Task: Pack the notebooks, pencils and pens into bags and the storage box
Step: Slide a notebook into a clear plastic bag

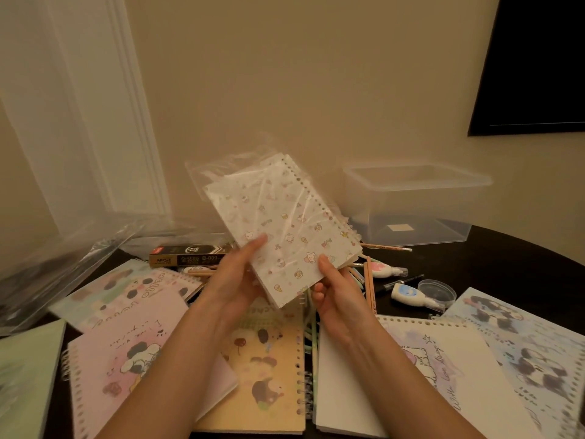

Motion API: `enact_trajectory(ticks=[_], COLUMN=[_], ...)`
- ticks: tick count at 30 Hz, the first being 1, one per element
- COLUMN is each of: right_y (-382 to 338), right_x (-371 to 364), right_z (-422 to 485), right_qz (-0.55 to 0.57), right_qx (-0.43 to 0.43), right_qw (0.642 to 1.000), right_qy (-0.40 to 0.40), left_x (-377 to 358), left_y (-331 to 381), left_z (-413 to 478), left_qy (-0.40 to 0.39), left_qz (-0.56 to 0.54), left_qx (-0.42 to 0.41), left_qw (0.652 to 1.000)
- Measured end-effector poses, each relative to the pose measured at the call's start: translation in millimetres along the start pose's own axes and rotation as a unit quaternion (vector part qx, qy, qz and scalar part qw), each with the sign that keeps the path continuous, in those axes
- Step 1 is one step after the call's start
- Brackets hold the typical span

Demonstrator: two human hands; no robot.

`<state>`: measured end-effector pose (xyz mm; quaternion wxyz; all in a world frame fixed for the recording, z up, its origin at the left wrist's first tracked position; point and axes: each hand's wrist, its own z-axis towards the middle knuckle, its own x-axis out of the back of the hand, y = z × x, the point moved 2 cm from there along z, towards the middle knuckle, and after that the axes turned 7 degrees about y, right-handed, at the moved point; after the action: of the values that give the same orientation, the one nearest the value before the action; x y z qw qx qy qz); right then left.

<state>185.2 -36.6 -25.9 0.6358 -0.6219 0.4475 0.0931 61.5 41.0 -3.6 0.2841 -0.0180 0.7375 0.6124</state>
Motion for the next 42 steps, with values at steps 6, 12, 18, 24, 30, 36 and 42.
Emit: enact_trajectory(ticks=[6, 12, 18, 24, 30, 36, 42], right_y=[2, 7, 0, -12, -28, -31, -35], right_x=[-1, -5, -1, 3, -11, -38, -48], right_z=[-5, -7, -4, -1, -9, 7, 21], right_qz=[-0.095, -0.171, -0.179, -0.214, -0.258, -0.13, -0.185], right_qx=[0.002, -0.015, 0.019, 0.065, 0.217, 0.001, -0.032], right_qw=[0.995, 0.984, 0.983, 0.974, 0.94, 0.991, 0.981], right_qy=[-0.041, -0.054, -0.044, 0.036, 0.055, 0.036, 0.047], left_x=[15, 19, 11, 11, 15, 17, 19], left_y=[15, 17, 10, 3, 3, -6, -9], left_z=[3, -1, -5, -2, 0, 7, 11], left_qy=[0.072, 0.104, 0.025, 0.111, 0.136, 0.155, 0.161], left_qz=[-0.129, -0.135, -0.038, -0.082, -0.088, -0.034, -0.077], left_qx=[-0.008, -0.068, -0.053, -0.066, -0.135, -0.192, -0.174], left_qw=[0.989, 0.983, 0.998, 0.988, 0.977, 0.969, 0.969])
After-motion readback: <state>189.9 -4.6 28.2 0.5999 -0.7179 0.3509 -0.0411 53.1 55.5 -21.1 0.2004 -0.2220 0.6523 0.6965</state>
